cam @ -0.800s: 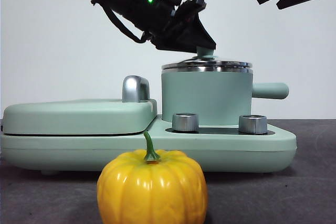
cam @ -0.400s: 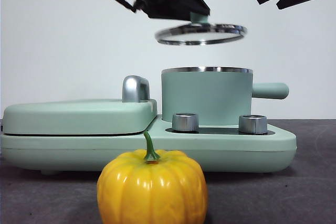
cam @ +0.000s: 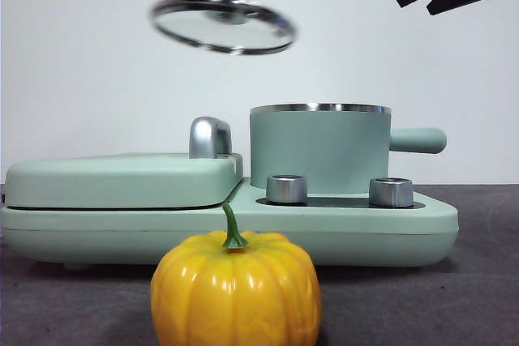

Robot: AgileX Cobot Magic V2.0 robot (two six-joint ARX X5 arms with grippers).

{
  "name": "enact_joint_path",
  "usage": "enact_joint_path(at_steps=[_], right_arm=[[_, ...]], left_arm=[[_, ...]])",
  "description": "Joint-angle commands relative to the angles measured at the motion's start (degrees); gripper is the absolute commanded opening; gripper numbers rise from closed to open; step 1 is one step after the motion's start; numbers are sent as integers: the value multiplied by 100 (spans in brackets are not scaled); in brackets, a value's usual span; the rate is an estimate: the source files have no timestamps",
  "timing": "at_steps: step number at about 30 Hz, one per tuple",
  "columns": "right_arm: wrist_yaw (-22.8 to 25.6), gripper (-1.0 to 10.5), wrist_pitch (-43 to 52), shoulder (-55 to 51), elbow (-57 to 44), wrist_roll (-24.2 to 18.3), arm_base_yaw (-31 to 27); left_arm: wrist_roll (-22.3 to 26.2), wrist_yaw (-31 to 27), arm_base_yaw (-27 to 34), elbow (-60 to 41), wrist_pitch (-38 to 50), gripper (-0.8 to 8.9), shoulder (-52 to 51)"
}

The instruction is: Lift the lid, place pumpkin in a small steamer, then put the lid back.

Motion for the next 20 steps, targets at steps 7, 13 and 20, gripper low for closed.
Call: enact_joint_path(at_steps=[7,13,20], right_arm=[[-35,311,-59,31,92,-365,496],[-63,312,-66,35,92,-365,1047],[-136,321,-431,376,94,-704,2118]], left_arm=[[-13,-79,730,-236,-295,11,-632],[31,-79,1266,-553,-302,10,-940],[153,-63,1609,-566,-114,10,-1005]])
